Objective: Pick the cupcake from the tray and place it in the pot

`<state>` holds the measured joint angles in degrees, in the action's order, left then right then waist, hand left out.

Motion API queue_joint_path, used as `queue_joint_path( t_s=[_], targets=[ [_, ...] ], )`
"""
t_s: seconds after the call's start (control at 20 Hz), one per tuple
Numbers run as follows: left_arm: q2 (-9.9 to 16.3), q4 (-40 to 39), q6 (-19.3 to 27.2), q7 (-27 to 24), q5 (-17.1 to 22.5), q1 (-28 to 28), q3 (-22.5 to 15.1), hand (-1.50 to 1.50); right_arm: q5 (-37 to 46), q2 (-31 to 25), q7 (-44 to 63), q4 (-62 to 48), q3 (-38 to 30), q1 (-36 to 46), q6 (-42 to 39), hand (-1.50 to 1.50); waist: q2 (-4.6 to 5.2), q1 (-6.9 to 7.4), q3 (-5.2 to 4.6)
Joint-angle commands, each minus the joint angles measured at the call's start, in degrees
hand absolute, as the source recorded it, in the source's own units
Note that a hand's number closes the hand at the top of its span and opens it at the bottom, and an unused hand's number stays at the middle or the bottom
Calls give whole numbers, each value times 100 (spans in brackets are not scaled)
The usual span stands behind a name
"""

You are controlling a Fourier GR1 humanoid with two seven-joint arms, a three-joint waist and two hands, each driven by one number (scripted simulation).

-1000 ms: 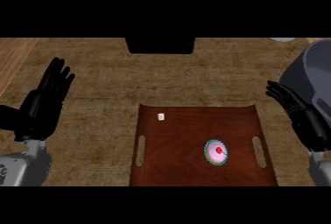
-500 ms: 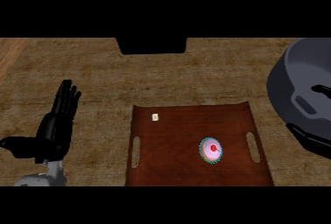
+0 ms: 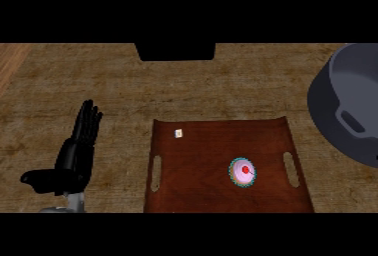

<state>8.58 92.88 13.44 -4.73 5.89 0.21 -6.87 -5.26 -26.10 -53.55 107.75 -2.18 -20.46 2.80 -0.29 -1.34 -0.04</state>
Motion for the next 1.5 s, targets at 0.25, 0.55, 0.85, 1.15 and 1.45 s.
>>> queue_joint_path(
  t_s=[0.25,0.55,0.85,1.15,1.45],
  targets=[
    [-188,-173,80,-182,-155,-30,-134,0,2310,-1145,1895,1174,354,-1076,205,-150,47,69,-29],
    [-53,2,-45,69,-80,-101,-31,0,3829,-759,3712,1774,1309,-967,163,-150,39,164,-6],
    [-26,-374,-342,-262,72,-271,238,0,4666,-30,5020,1694,2257,103,-470,-150,36,158,0],
    [-283,-216,-98,-318,-281,91,-63,0,5506,207,5663,1391,2572,30,-702,-150,23,127,3],
    [-169,-487,-460,-440,-46,-53,400,0,5362,635,5533,586,2381,767,-1073,-150,28,132,4]
  ],
)
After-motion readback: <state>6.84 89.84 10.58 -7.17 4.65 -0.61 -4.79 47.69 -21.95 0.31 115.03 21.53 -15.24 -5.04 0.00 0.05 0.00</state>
